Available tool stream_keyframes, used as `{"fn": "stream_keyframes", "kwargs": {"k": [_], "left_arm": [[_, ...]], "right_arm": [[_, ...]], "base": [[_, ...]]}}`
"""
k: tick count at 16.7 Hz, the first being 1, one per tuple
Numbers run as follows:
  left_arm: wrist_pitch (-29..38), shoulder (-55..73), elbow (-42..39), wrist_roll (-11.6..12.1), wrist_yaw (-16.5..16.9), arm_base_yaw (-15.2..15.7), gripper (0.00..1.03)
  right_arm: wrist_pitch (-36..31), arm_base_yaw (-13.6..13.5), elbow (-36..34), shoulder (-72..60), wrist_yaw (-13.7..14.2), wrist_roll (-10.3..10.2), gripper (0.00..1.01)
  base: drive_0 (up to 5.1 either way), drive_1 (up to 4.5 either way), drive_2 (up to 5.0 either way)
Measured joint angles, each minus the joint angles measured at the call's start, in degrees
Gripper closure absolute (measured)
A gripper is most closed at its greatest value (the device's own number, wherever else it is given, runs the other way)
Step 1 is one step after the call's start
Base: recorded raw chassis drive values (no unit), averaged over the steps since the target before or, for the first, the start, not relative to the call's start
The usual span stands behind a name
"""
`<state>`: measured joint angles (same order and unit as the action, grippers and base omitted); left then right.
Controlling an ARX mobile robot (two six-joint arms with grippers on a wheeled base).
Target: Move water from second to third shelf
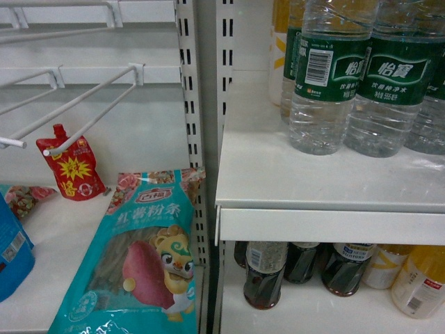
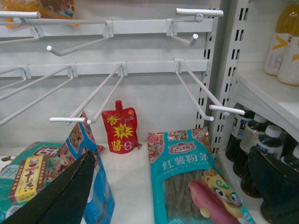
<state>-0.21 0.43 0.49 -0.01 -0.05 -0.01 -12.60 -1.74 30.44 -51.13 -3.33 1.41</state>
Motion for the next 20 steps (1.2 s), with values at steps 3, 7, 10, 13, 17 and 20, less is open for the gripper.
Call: {"fn": "stream_keyframes", "kwargs": {"k": [3,7,10,13,17,20], "left_arm": [[0.0,0.0,0.0,0.0,0.0,0.0,0.05],[0.0,0.0,0.0,0.0,0.0,0.0,0.05],[0.0,0.0,0.0,0.0,0.0,0.0,0.05],[0.0,0.0,0.0,0.0,0.0,0.0,0.05],[0.0,0.0,0.0,0.0,0.0,0.0,0.05],[0.0,0.0,0.0,0.0,0.0,0.0,0.05]], "right_arm": [[8.5,-1.6,-5.2,17.6,3.8,1.8,0.03],[8.8,2.1,-9.2,26.6,2.9,0.8,0.14],[2.6,1.7,-16.2,27.0,3.3,-0.4,0.52],[-2.0,1.7,-20.2,25.8,3.3,-0.5,0.89],[-1.2,1.7,-24.2,30.9,3.3,-0.8,0.99],[0.1,1.7,-26.2,34.4,3.3,-0.8,0.99]], "base": [[0.0,0.0,0.0],[0.0,0.0,0.0],[0.0,0.0,0.0],[0.0,0.0,0.0],[0.0,0.0,0.0],[0.0,0.0,0.0]]}}
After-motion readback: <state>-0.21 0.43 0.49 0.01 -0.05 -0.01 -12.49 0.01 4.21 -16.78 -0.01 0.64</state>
